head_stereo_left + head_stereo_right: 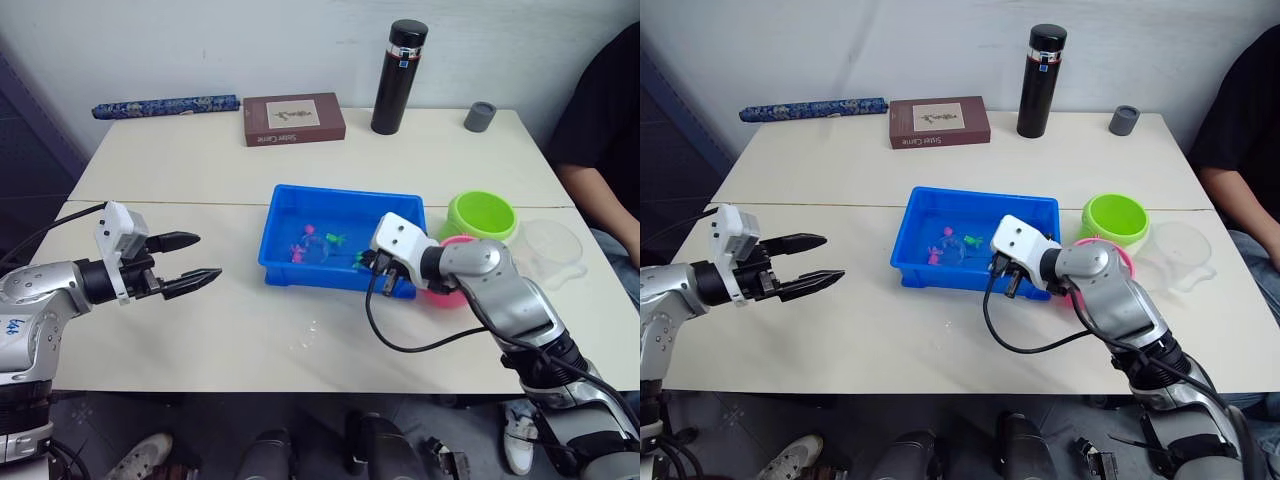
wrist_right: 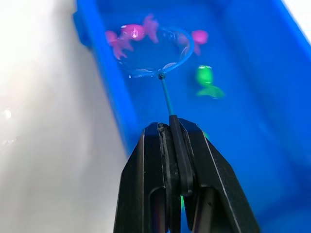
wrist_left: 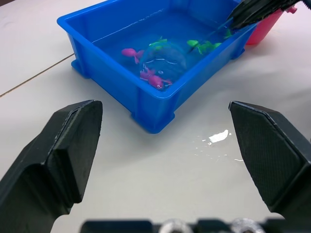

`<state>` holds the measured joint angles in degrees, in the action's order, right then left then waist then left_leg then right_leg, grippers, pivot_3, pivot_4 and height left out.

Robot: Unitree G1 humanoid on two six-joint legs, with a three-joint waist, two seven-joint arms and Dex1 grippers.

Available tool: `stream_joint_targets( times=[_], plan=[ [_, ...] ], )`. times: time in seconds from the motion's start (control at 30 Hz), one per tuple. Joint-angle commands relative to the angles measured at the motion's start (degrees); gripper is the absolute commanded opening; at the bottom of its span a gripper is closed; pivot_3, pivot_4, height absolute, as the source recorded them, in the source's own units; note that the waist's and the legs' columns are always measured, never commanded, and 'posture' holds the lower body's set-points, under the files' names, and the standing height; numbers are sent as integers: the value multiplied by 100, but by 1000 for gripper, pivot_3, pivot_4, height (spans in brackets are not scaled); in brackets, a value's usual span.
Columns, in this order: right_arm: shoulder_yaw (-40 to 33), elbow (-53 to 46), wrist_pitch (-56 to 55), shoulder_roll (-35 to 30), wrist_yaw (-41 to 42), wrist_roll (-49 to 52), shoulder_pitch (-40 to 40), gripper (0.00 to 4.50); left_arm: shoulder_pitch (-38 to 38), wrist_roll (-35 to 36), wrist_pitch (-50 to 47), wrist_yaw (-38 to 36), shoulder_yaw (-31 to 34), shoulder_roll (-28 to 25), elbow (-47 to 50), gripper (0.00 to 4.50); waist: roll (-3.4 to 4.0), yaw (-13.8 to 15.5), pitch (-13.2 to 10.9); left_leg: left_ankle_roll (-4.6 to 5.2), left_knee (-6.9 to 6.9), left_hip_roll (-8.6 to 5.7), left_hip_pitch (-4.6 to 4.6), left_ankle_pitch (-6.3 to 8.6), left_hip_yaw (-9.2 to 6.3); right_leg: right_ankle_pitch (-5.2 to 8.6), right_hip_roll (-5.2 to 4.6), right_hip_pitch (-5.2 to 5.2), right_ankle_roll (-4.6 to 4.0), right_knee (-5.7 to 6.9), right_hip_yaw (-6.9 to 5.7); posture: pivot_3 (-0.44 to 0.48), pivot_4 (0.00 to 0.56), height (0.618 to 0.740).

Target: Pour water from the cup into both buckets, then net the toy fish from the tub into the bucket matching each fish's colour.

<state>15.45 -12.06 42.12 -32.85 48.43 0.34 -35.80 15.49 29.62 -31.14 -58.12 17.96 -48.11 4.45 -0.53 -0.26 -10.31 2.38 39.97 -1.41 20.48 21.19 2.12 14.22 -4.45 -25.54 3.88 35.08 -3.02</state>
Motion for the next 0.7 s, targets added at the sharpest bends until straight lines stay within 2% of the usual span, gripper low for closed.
stream_joint_targets(
  times=[0.03,0.27,0.7],
  plan=[
    [-369,-242,172,-61,-52,231,-70,0,58,112,57,12,161,-107,149,4483,0,-1,0,0,-1,0,0,0,0,0,0,0,0,0,0,0,150,740],
    [-476,-388,378,-237,-93,350,16,0,167,80,99,-14,79,-85,50,4483,0,0,0,0,-1,0,0,0,0,0,0,0,0,0,0,0,150,740],
    [-42,-321,78,-657,-56,132,78,0,159,85,84,-18,99,-87,68,4483,1,1,0,0,-3,0,0,0,0,0,0,0,0,-4,0,0,150,740]
  ],
)
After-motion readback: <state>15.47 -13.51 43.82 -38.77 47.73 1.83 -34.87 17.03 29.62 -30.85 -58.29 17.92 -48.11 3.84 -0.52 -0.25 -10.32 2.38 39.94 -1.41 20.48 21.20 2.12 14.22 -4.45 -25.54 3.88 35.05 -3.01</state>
